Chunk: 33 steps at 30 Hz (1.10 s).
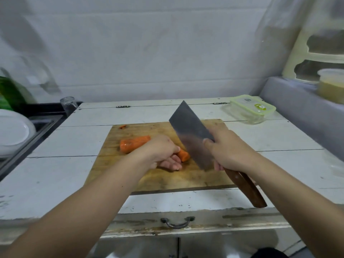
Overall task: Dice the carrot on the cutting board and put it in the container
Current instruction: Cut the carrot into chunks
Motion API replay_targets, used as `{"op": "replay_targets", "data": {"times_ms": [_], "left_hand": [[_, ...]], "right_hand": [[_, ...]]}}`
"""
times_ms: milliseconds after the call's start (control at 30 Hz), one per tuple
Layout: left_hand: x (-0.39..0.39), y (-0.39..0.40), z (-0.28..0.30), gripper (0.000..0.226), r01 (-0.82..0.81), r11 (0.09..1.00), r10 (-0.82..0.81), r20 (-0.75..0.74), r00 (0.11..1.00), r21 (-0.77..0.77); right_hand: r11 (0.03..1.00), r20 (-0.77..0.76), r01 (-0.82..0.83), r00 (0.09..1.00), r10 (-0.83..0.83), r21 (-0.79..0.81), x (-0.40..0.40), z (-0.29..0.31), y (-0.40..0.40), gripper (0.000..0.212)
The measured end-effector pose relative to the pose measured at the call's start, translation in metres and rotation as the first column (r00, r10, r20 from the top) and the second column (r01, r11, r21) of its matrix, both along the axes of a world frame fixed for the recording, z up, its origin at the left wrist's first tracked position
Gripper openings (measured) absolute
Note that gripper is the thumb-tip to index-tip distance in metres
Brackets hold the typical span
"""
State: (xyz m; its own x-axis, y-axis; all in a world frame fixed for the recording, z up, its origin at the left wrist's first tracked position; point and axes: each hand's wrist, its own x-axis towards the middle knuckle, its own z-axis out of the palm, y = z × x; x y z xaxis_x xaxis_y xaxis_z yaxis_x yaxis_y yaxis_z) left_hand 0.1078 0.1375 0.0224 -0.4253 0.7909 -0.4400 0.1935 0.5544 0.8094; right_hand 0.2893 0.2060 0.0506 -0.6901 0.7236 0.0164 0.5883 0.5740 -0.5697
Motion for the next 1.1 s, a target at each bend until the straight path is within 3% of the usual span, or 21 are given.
{"op": "replay_targets", "data": {"times_ms": [100, 500, 1100], "left_hand": [[0.001, -0.002, -0.003, 0.019, -0.048, 0.999, 0.047, 0.055, 0.997, 0.026], [0.010, -0.014, -0.012, 0.019, -0.160, 0.985, 0.145, 0.196, 0.970, 0.064], [0.007, -0.011, -0.020, 0.016, -0.209, 0.975, 0.185, 0.240, 0.953, 0.076]], "right_hand": [[0.993, 0.022, 0.024, 0.999, -0.027, 0.115, -0.003, -0.009, -0.004, 0.019], [0.974, 0.127, 0.025, 0.990, -0.055, 0.227, -0.010, 0.001, -0.021, 0.020], [0.971, 0.329, -0.026, 0.943, -0.056, 0.239, -0.038, 0.016, -0.036, 0.010]]}}
